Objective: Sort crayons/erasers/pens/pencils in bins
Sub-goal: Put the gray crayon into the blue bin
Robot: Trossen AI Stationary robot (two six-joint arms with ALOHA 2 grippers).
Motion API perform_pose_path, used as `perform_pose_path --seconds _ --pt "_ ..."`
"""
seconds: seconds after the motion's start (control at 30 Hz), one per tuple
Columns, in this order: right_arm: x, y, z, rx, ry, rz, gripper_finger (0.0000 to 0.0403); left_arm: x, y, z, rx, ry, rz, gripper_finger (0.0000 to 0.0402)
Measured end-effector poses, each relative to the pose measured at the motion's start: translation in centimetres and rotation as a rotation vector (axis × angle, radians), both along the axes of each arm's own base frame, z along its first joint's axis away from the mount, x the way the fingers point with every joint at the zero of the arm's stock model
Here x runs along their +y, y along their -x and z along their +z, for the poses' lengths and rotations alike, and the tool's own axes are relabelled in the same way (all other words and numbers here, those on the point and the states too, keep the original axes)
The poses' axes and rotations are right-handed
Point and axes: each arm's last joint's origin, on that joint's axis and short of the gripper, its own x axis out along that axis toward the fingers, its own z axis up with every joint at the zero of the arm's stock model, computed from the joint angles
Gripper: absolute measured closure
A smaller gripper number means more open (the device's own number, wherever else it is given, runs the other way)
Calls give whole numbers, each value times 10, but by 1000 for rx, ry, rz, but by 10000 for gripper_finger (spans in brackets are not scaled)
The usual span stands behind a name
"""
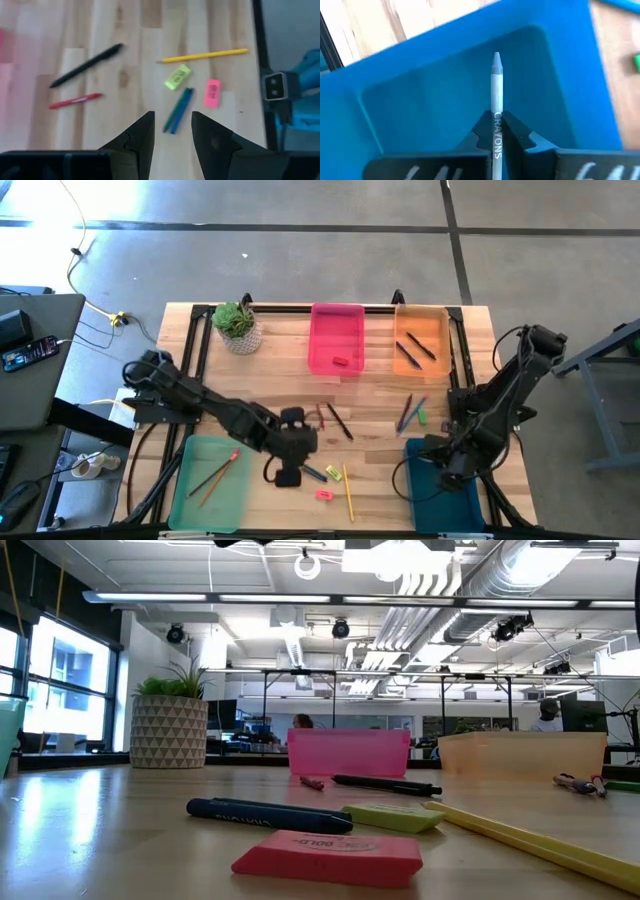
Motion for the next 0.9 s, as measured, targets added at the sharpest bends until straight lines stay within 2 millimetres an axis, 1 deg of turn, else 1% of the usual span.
perform_pose_path --seconds 0.17,0.27,0.37,0.67,0.77,0.9 --pt "1 1 -18 -20 -53 6 402 -21 -13 -7 9 13 -17 284" --pt "0 2 -25 -17 -74 4 402 -31 -18 -11 14 36 5 284" --pt "-4 3 -31 18 -79 -40 402 -40 -22 -17 20 45 17 284" --pt "-6 3 -34 47 -99 -178 402 -57 -28 -37 58 34 -10 284" --pt "-6 3 -34 54 -109 -222 387 -64 -33 -45 47 59 -31 284" --pt "-6 3 -34 59 -120 -267 344 -76 -41 -62 32 59 -84 284"
